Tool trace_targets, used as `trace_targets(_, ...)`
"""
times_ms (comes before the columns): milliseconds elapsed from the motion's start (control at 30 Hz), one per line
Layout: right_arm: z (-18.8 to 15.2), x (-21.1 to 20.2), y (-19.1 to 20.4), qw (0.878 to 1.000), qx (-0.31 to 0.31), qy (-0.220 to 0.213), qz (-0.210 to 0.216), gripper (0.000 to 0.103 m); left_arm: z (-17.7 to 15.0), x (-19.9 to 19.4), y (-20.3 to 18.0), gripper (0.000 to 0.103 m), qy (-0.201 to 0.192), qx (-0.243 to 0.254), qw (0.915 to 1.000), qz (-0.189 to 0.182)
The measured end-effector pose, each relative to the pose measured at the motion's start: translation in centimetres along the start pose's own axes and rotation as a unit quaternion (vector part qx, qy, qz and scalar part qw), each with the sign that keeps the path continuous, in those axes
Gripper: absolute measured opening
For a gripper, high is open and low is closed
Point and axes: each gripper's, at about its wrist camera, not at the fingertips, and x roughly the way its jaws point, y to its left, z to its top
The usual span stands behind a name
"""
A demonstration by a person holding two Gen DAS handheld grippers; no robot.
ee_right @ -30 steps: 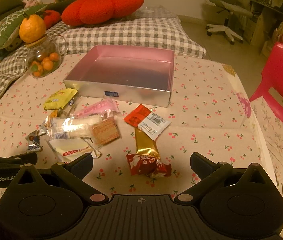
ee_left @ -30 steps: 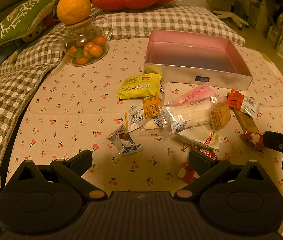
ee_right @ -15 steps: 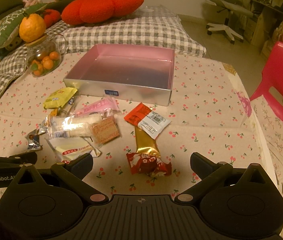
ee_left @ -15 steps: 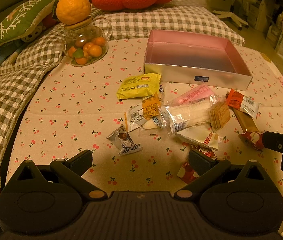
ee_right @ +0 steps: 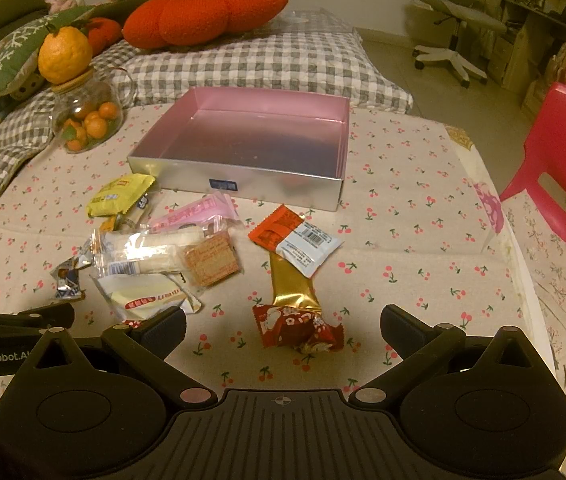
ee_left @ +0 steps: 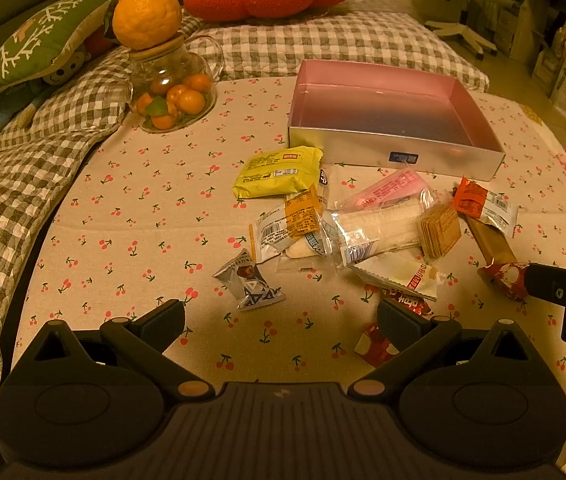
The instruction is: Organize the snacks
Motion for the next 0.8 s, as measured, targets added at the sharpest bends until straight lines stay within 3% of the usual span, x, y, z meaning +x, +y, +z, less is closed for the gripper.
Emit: trace_targets(800, -0.11, 0.21, -0.11, 1.0, -0.001, 0.004, -0.002, 0.103, -0.14, 0.23, 0.18, 0.103, 0.001, -0.001, 1.0, -0.006)
